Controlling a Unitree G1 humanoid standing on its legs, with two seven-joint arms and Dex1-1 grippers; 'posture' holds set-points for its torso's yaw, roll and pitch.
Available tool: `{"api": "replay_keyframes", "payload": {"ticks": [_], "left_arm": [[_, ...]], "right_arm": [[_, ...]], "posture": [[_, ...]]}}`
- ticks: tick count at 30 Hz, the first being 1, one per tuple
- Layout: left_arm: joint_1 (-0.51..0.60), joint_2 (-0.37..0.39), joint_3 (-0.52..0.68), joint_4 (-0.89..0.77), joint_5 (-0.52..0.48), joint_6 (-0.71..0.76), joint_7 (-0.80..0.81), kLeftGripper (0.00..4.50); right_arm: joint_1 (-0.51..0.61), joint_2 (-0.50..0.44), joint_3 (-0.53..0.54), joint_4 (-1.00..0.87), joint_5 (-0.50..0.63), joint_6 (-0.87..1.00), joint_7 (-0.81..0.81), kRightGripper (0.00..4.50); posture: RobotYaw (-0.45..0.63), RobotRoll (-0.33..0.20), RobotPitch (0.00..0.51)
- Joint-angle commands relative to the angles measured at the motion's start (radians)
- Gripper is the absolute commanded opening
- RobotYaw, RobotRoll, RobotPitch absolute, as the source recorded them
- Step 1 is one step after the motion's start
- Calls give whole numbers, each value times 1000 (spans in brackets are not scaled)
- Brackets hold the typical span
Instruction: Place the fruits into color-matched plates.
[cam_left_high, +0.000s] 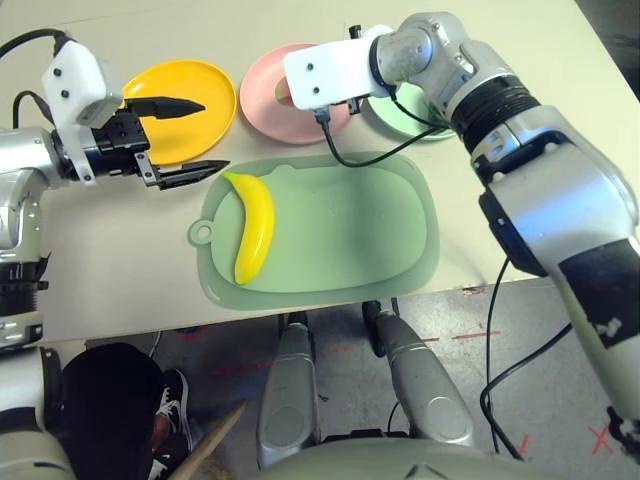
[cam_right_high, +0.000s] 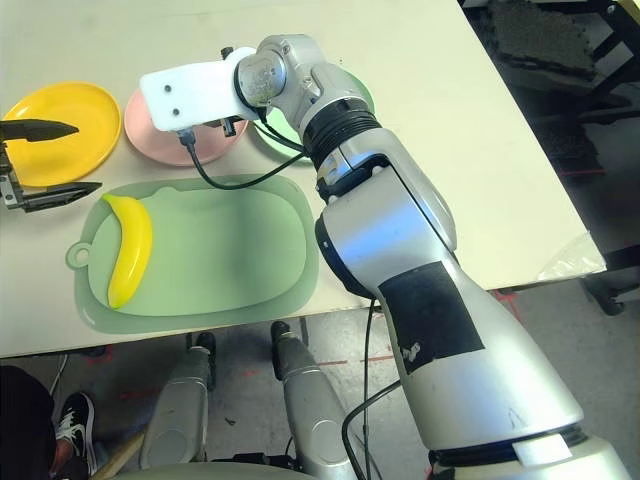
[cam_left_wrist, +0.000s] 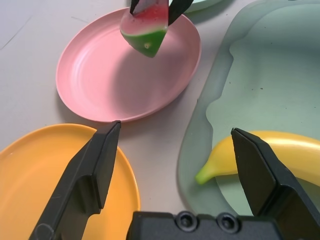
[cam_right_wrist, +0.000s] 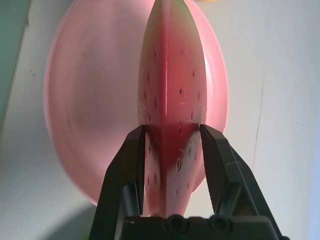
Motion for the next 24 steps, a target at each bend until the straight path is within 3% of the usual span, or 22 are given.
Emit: {"api": "replay_keyframes", "payload": {"ticks": [1,2,8,19,24], "left_arm": [[3,7,1,8,12,-14,-10,4500],[4,8,2,8,11,-15,-10,4500],[10,9,4,5,8,-15,-12,4500],[9,8,2,3,5,-19,-19,4500],[3,16,-2,11,0,-52,-73,4500]], "right_arm": [[8,15,4,4,-11,-6,-13,1698],[8,15,4,4,-13,-6,-16,2412],[9,15,4,4,-16,-10,-23,4393],[-23,-24,-31,-8,22,-59,49,4454],[-8,-89,-175,-55,217,-108,359,4454]], "posture": [[15,0,401],[15,0,401],[17,0,399],[12,0,402],[17,0,414]]}}
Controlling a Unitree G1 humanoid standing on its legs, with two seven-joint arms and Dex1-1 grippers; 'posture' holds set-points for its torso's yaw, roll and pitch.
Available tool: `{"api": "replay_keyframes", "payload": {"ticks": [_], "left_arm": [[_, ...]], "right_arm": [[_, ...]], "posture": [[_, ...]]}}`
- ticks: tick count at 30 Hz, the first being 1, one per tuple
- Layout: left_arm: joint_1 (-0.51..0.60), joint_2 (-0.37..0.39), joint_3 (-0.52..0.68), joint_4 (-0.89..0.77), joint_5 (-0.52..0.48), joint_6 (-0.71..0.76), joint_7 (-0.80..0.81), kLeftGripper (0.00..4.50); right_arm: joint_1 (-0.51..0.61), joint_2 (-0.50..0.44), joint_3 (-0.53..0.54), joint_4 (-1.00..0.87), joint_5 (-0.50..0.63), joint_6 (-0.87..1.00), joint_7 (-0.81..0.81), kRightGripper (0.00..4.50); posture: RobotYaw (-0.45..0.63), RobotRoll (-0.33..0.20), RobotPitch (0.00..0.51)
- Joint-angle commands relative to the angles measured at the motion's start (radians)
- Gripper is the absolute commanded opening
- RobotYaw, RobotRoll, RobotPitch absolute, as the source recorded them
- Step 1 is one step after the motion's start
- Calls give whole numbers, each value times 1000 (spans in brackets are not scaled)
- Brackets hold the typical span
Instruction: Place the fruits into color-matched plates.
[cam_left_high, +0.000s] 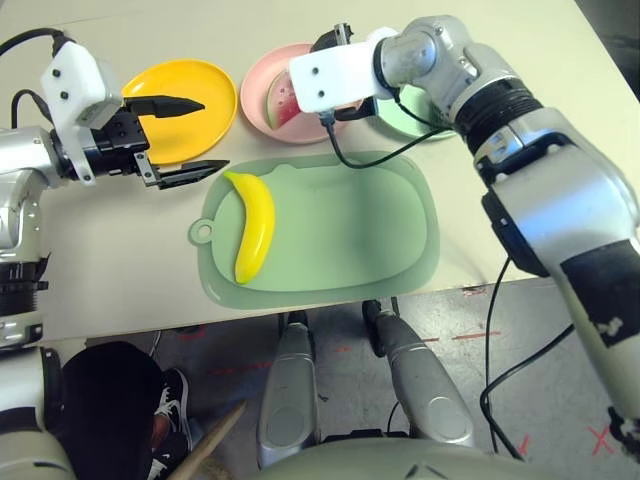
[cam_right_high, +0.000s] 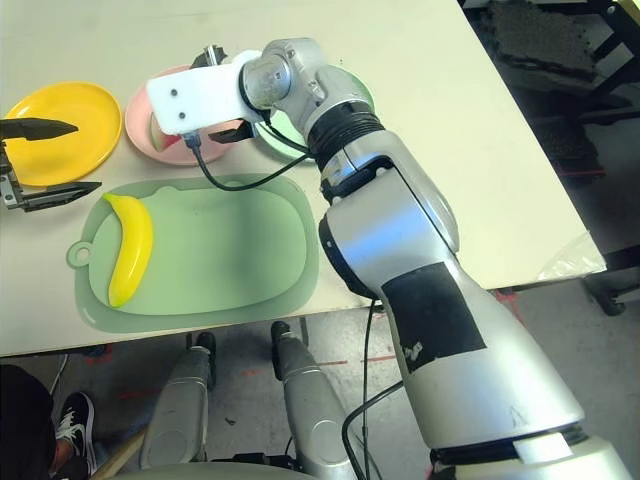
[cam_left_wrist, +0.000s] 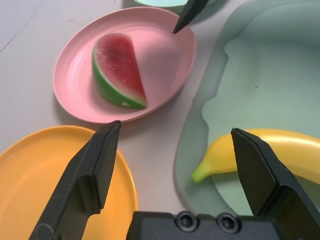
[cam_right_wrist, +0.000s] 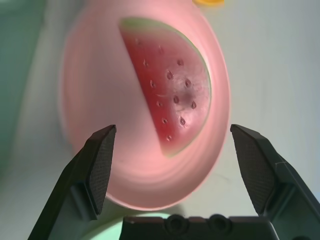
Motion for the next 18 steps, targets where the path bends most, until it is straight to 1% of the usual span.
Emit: {"api": "replay_keyframes", "payload": {"ticks": [1,3,4,5,6,8,9,12,13,14,16,18], "left_arm": [[2,15,-2,9,2,-25,-41,4500],[9,22,-13,13,12,-73,-84,4500],[12,25,-17,15,16,-97,-104,4500],[8,25,-23,22,21,-127,-124,4500],[2,24,-28,28,24,-150,-140,4500],[-21,24,-52,47,44,-210,-180,4500],[-39,24,-71,62,57,-247,-210,4500],[-90,26,-125,121,90,-354,-292,4500],[-147,28,-186,162,104,-425,-313,4500],[-203,24,-236,199,112,-481,-325,4500],[-313,14,-330,275,119,-570,-330,4500],[-389,7,-382,355,138,-626,-330,4500]], "right_arm": [[3,-27,-98,-50,140,-15,216,4454],[55,-58,-175,-103,260,76,394,4454],[75,-68,-198,-130,299,119,450,4454],[107,-82,-225,-181,349,203,504,4454],[137,-93,-244,-236,388,283,533,4454],[226,-115,-278,-418,475,489,568,4454],[279,-124,-292,-531,522,608,568,4454],[394,-140,-314,-789,618,865,527,4454],[463,-132,-340,-891,669,943,484,4454],[525,-128,-357,-973,708,995,452,4454],[643,-130,-371,-1107,760,1038,414,4454],[714,-139,-368,-1185,787,1043,394,4454]], "posture": [[17,0,414],[19,0,419],[19,0,419],[16,0,424],[16,0,425],[21,0,428],[25,0,429],[35,0,433],[38,0,431],[37,0,431],[33,0,428],[19,0,428]]}}
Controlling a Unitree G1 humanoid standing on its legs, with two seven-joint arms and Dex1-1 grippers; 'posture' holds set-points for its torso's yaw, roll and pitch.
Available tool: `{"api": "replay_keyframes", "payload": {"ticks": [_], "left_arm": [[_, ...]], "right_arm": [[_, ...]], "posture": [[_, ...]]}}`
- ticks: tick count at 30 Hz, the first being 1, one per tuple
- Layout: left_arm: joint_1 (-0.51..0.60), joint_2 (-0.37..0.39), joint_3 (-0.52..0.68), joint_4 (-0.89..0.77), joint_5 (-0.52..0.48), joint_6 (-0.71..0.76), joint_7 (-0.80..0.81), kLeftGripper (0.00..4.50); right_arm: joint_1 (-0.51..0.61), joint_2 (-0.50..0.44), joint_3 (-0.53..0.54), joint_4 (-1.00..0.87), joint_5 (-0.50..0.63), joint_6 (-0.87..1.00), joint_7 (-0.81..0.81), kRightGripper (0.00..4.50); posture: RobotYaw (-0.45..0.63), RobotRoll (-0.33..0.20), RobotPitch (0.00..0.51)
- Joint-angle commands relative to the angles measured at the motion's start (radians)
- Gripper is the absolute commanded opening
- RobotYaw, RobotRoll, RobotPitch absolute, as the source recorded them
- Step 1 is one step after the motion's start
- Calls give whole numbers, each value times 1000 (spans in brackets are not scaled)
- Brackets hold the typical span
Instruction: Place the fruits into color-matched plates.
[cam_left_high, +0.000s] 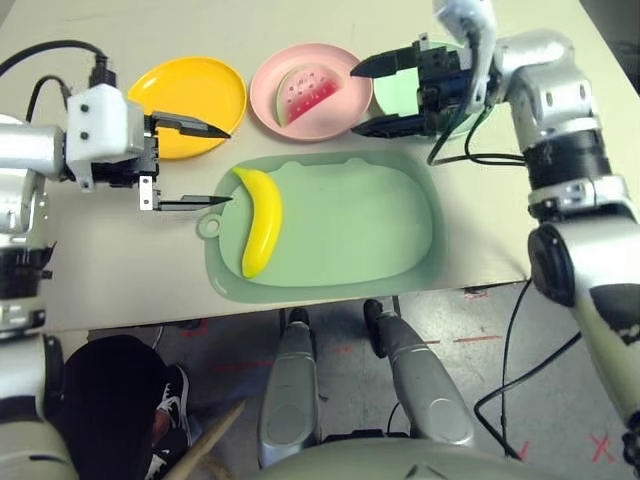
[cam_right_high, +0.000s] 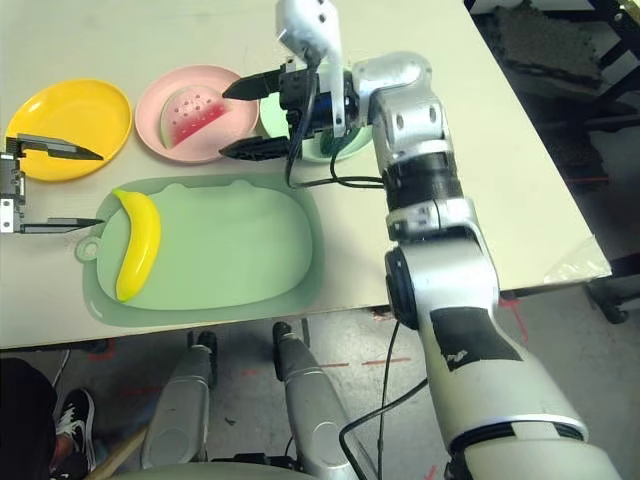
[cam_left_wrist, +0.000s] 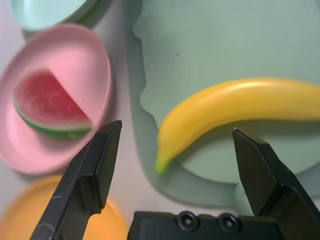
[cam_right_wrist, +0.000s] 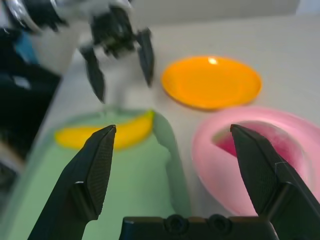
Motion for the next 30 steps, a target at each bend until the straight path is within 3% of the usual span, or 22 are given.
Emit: {"api": "replay_keyframes", "payload": {"ticks": [1,5,9,14,26,30], "left_arm": [[-87,-3,-78,126,42,-97,-16,4500],[-136,-11,-120,184,44,-129,-16,4500],[-115,24,-227,133,-9,-142,-16,4500],[-170,43,-352,116,-30,-159,-16,4500],[-210,19,-547,-23,-123,-184,-16,4500],[-220,9,-594,-28,-101,-220,-16,4500]], "right_arm": [[99,-11,1,-143,64,19,-37,4454],[190,-2,-8,-238,124,21,-95,4454],[302,13,12,-324,159,-39,-118,4454],[403,37,36,-367,174,-96,-151,4454],[501,19,58,-393,194,-232,-153,4454],[529,8,64,-403,205,-267,-135,4454]], "posture": [[12,0,425],[18,0,426],[19,0,425],[20,0,425],[10,0,424],[8,0,422]]}}
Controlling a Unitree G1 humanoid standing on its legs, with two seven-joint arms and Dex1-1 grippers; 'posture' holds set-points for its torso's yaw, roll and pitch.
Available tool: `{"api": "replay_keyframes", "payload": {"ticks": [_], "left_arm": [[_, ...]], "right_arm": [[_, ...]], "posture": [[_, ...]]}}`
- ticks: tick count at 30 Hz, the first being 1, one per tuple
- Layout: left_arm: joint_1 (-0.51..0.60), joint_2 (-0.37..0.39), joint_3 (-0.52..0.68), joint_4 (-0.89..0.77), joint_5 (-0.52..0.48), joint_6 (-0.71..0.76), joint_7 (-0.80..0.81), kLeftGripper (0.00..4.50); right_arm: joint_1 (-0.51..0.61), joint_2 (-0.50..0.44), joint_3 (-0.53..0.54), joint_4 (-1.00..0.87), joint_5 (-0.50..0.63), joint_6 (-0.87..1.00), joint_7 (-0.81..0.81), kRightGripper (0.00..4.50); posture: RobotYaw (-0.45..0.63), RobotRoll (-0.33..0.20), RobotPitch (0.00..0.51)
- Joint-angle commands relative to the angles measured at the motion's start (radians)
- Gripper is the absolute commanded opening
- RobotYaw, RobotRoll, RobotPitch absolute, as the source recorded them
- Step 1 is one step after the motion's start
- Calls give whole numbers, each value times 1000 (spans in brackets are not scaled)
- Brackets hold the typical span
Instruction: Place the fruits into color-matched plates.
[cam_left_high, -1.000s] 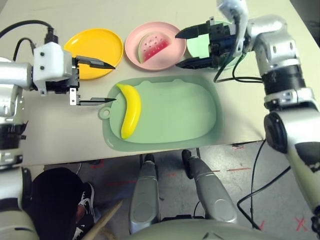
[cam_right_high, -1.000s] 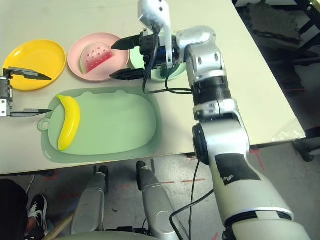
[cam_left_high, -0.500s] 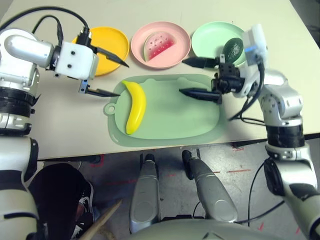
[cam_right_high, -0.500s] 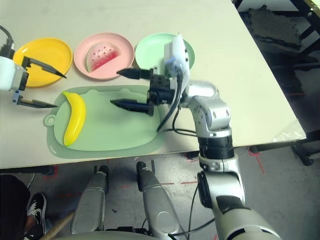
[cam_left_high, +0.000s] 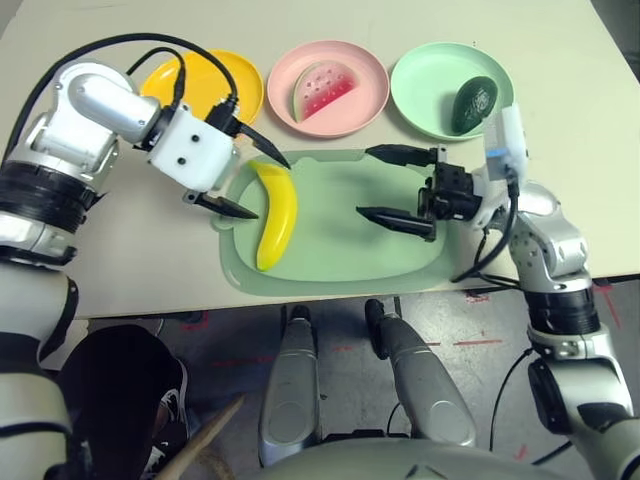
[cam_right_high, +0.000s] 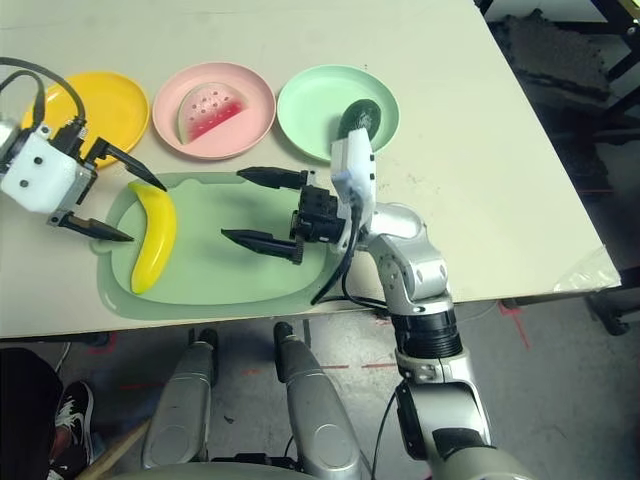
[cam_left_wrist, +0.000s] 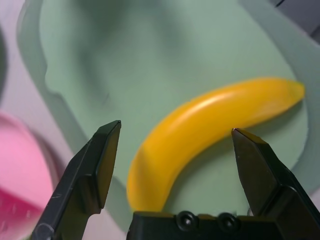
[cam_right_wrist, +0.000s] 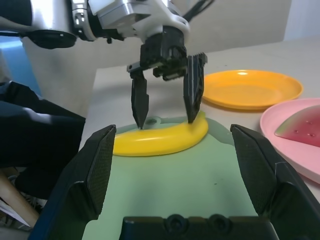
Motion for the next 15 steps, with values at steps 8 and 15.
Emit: {"api": "replay_keyframes", "payload": {"ticks": [8,15], "left_arm": [[-50,-49,-79,100,143,-162,-11,4500],[-69,-107,-64,221,238,-271,-11,4500]], "right_arm": [[93,-49,42,-61,50,-92,93,4454],[119,-59,61,-66,51,-123,100,4454]], "posture": [[1,0,418],[4,0,413]]}}
